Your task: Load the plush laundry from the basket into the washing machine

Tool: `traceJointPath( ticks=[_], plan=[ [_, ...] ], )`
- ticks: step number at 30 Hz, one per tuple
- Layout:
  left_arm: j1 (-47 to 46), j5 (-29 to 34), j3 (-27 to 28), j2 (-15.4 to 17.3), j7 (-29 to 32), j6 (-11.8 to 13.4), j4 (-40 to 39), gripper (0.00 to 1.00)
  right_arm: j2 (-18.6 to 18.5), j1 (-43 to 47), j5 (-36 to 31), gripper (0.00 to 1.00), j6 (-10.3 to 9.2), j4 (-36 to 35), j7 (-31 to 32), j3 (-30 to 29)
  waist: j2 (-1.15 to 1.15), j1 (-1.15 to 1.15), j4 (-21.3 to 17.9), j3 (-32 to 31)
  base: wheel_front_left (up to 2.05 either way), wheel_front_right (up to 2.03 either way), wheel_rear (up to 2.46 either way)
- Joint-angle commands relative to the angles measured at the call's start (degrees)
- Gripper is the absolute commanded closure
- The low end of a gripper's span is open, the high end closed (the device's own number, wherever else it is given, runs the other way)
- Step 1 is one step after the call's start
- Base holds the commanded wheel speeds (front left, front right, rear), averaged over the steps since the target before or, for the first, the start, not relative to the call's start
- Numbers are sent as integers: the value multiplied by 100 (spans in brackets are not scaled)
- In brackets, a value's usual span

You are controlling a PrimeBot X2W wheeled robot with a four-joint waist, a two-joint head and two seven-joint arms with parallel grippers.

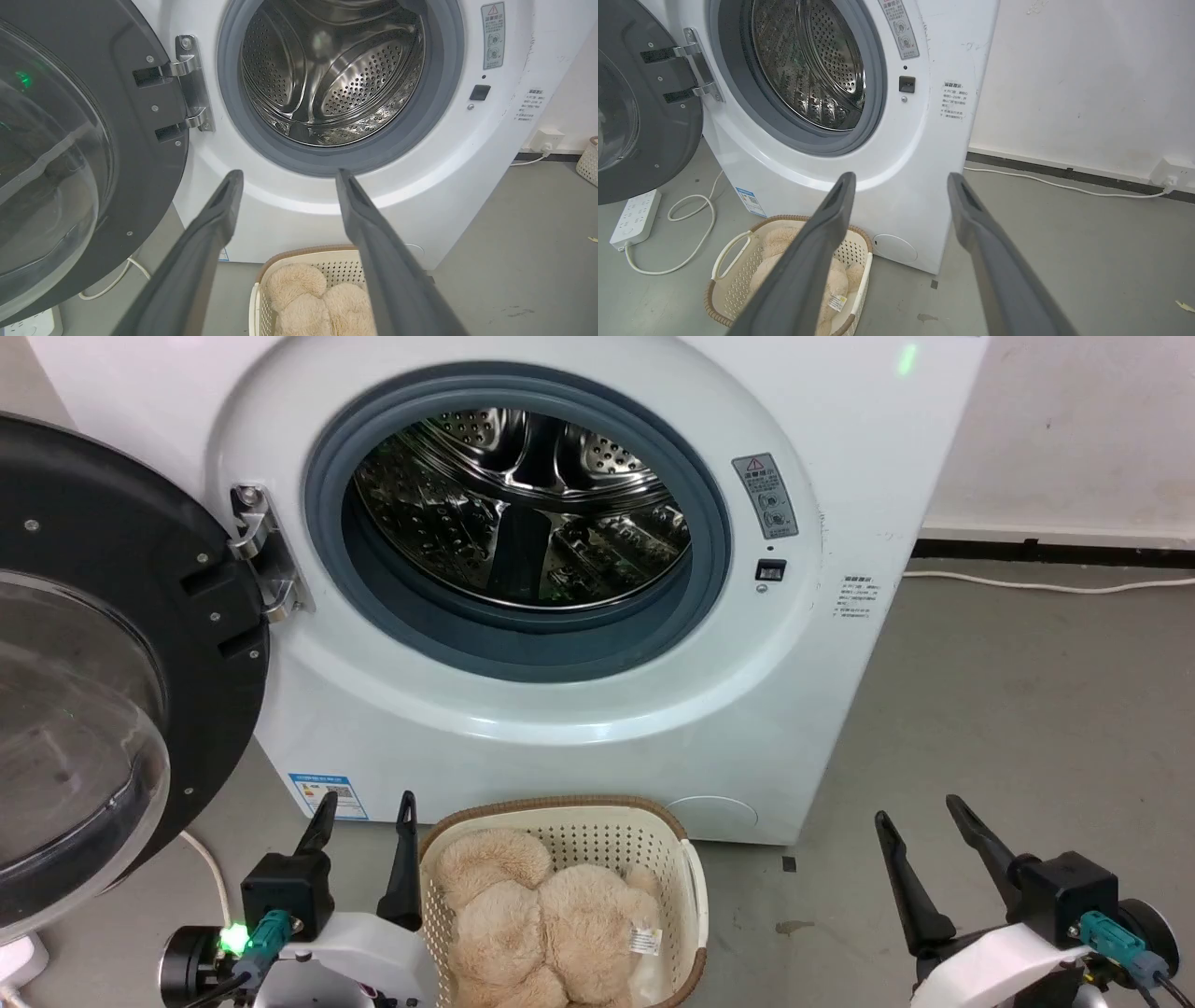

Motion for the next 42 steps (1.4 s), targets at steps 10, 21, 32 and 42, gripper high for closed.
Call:
traceJointPath(
  ticks=[10,21,32,42],
  plan=[
    [-288,-213,-172,0,-196,-58,425,0,0,58,256,0,-1,7,-193,-29,0,0,-90,241,0,0,0],
    [-792,-470,-346,1,-273,-123,1198,0,0,0,465,0,-2,-36,-324,-58,0,0,-254,669,0,0,0],
    [-1471,-670,-489,114,-93,-156,2105,0,-1,-104,726,0,-2,-151,-456,-78,0,0,-455,1277,0,0,0],
    [-2153,-888,-612,214,337,-99,2940,0,-1,-192,965,0,-3,-251,-575,-146,0,0,-572,1957,0,0,0]
  ],
)
